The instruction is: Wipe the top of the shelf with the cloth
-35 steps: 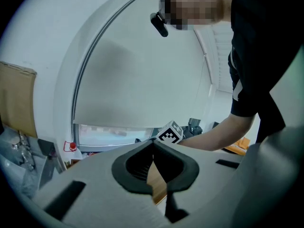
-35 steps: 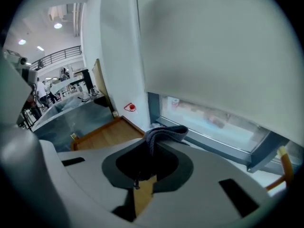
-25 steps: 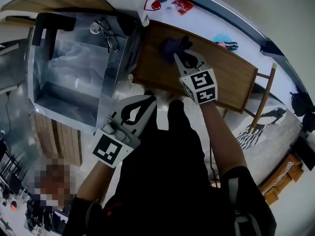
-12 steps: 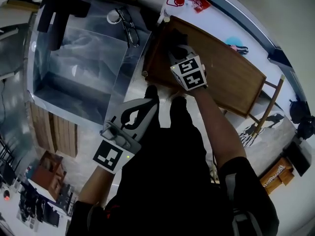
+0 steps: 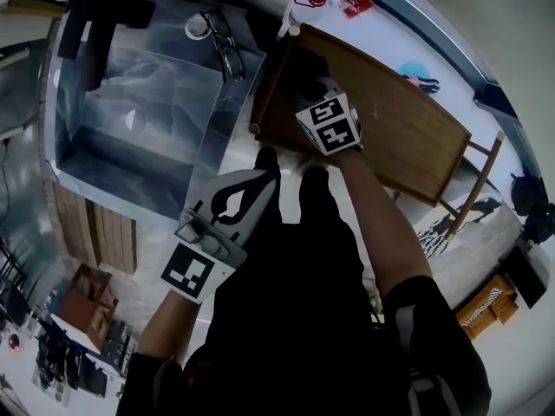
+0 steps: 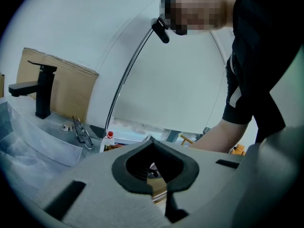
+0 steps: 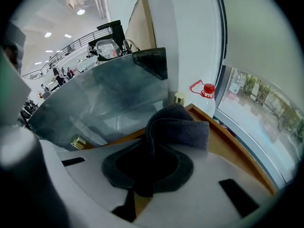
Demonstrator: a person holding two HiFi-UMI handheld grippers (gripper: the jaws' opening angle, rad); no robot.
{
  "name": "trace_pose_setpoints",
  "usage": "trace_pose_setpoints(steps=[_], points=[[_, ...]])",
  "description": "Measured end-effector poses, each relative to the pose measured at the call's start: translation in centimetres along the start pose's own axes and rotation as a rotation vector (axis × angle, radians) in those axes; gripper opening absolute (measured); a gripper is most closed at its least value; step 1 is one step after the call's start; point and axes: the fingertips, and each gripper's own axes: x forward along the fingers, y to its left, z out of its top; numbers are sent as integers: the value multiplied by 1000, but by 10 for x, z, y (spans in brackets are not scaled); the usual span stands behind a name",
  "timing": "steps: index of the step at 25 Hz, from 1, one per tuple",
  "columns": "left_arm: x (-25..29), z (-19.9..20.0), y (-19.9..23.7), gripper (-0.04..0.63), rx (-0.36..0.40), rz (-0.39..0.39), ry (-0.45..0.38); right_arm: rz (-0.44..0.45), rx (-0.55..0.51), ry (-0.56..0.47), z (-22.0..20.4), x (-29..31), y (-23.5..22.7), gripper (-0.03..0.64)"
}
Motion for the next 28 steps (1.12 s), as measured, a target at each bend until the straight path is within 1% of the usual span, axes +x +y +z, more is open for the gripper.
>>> trace_pose_setpoints(steps=[4,9,17,28], points=[[11,0,-13,20,9,-26,16,-14,24,-4,-11,-7,-8,31],[30,0,-31,20,28,-58,34,-40,59,3,-36,-24,-29,32],[63,0,-68,20,66,-120,67,-100,154,6,-87,-64,-69,31],[113,-6,-129,20,121,-216,115,-188,244,20,-164,-123,-119,31]])
